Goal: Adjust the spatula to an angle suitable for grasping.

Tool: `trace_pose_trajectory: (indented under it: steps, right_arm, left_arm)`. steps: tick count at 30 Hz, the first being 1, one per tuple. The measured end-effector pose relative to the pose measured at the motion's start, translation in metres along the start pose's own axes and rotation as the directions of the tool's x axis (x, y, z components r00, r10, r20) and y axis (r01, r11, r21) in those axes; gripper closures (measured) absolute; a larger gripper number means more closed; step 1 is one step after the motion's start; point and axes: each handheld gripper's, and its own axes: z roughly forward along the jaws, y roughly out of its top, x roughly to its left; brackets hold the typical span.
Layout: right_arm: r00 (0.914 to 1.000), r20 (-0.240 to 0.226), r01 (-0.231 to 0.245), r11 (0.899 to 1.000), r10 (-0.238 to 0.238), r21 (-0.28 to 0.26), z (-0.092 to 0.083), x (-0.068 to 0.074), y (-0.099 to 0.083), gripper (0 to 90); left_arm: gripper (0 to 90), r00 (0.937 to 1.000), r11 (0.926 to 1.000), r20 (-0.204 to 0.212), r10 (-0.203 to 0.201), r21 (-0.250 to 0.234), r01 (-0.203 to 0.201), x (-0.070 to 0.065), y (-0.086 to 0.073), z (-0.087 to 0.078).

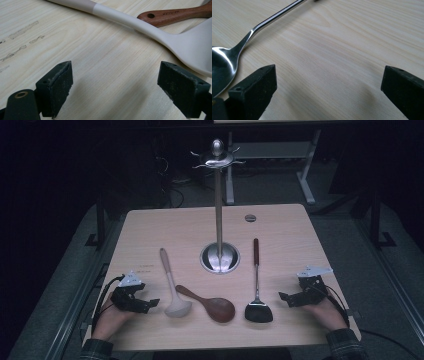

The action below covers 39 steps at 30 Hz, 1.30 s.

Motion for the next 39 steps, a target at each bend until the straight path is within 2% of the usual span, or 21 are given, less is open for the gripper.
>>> trace_pose_trajectory:
  steps: [8,12,13,17,20,28,35,39]
  right_arm:
    - [0.9999,0.0,-0.013,1.0,0.013,0.006,-0.001,-0.003,0.0,0.6]
    - [0.9994,-0.01,-0.032,0.999,0.032,0.002,-0.003,-0.006,0.001,8.5]
    - [0.9991,-0.008,-0.042,0.999,0.042,0.004,-0.004,-0.005,0.002,11.9]
    - [0.9997,0.006,-0.023,0.999,0.023,-0.026,-0.009,-0.004,0.01,25.8]
    - [0.9993,0.002,-0.036,0.999,0.036,-0.035,-0.009,-0.003,0.018,38.2]
    - [0.9991,0.013,-0.04,0.999,0.04,-0.023,0.002,-0.001,0.039,64.2]
    - [0.9996,0.018,-0.02,1.0,0.02,-0.016,0.015,0.0,0.056,79.2]
    - [0.9997,0.013,-0.018,0.999,0.019,-0.047,0.02,-0.003,0.068,87.4]
  left_arm:
    - [12.6,0.9997,0.9996,0.012,-0.022,-0.016,0.022,0.002,0.001,-0.001]
    - [12.6,0.9995,0.9994,0.008,-0.029,-0.016,0.029,0.002,0.001,-0.002]
    - [12.6,0.9996,0.9995,0.011,-0.028,-0.014,0.028,0.002,0.001,-0.002]
    - [12.6,0.9998,0.9998,0.006,-0.017,-0.011,0.017,0.0,0.001,-0.002]
    - [12.6,0.9999,0.9999,0.008,-0.015,-0.005,0.015,0.0,0.001,-0.001]
    - [12.8,0.9999,0.9999,0.003,-0.012,-0.011,0.012,0.0,0.001,-0.002]
    - [13.0,0.9998,0.9996,-0.008,-0.02,-0.019,0.02,0.0,0.0,-0.004]
    - [13.2,0.9997,0.9993,-0.015,-0.019,-0.031,0.019,0.001,0.002,-0.006]
